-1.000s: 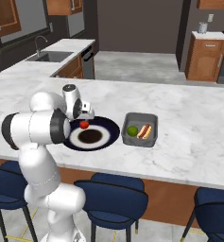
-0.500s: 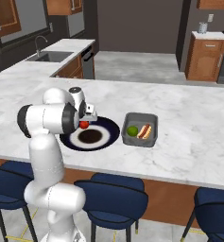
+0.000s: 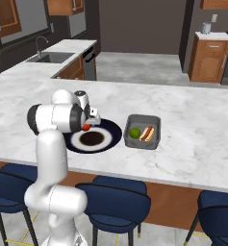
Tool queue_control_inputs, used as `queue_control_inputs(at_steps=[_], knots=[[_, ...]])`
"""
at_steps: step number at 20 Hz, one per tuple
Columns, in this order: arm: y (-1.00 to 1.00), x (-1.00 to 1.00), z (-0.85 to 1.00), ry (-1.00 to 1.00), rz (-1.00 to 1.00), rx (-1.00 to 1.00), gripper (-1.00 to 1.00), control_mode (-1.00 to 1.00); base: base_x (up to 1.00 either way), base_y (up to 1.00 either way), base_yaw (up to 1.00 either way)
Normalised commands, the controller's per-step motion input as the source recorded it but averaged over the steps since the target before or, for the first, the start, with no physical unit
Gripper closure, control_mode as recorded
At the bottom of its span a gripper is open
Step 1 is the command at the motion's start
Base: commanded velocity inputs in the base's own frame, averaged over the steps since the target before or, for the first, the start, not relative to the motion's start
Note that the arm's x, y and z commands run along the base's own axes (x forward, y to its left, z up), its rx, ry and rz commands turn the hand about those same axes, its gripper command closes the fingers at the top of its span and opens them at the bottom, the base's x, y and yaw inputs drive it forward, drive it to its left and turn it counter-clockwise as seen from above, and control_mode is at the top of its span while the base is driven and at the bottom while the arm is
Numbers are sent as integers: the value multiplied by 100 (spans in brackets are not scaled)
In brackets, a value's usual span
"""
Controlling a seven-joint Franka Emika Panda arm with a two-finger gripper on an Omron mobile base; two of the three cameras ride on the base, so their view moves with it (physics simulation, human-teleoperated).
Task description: Place one cooked food and one vegetable from the large plate to each tupperware container.
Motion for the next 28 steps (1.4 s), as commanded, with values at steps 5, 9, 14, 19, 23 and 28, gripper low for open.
queue_control_inputs(at_steps=[5,9,14,19,23,28], knots=[[8,12,-20,2,0,0,-100,-100,0,0,0],[0,0,-12,7,0,0,-100,-100,0,0,0],[0,0,-16,6,0,0,-100,-100,0,0,0],[0,0,-13,2,0,0,100,-100,0,0,0],[0,-3,-2,0,0,0,100,-100,0,0,0],[-6,-68,3,-8,0,3,100,-100,0,0,0]])
